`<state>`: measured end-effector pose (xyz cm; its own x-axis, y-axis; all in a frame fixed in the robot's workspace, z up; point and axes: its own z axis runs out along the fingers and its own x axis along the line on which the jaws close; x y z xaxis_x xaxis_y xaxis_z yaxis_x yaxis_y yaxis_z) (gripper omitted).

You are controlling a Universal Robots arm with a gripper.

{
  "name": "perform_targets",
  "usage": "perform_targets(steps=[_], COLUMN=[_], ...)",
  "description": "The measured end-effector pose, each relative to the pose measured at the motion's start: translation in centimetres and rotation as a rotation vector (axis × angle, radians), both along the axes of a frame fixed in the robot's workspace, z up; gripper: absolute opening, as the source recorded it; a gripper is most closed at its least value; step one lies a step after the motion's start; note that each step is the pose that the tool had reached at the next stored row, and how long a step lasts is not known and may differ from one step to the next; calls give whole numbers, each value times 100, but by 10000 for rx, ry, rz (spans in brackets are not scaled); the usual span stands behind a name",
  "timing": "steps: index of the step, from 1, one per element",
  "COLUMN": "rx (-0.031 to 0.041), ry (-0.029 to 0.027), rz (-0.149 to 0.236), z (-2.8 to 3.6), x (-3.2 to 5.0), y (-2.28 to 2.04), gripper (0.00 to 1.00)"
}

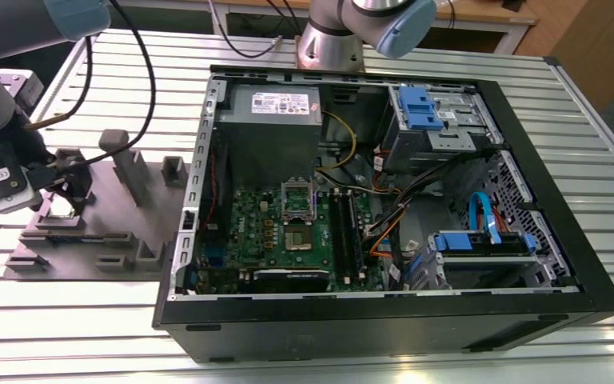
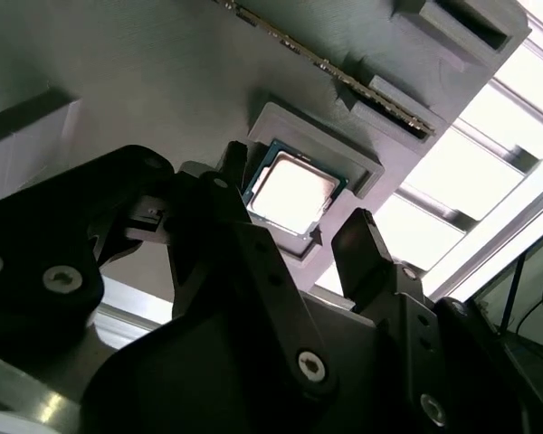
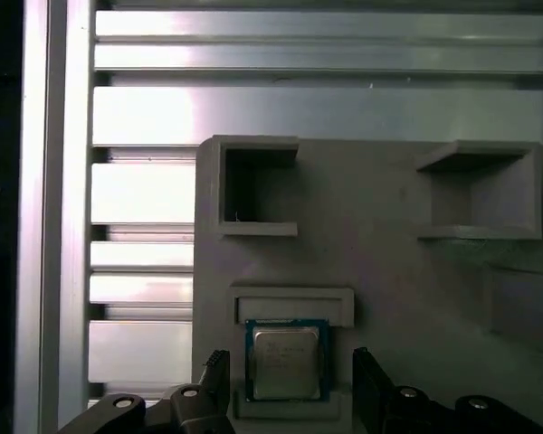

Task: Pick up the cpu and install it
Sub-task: 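Pick up the cpu and move it towards the insertion slot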

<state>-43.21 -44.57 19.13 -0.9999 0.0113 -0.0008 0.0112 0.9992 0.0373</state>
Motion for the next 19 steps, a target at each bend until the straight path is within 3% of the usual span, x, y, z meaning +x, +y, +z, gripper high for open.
perform_targets(steps=[7,9,19], rx=[10,10,10], ry=[-1,-1,-1], rz=[1,17,183], z=[-1,-33,-79], x=[1,1,0], y=[1,21,36], gripper=[65,65,65])
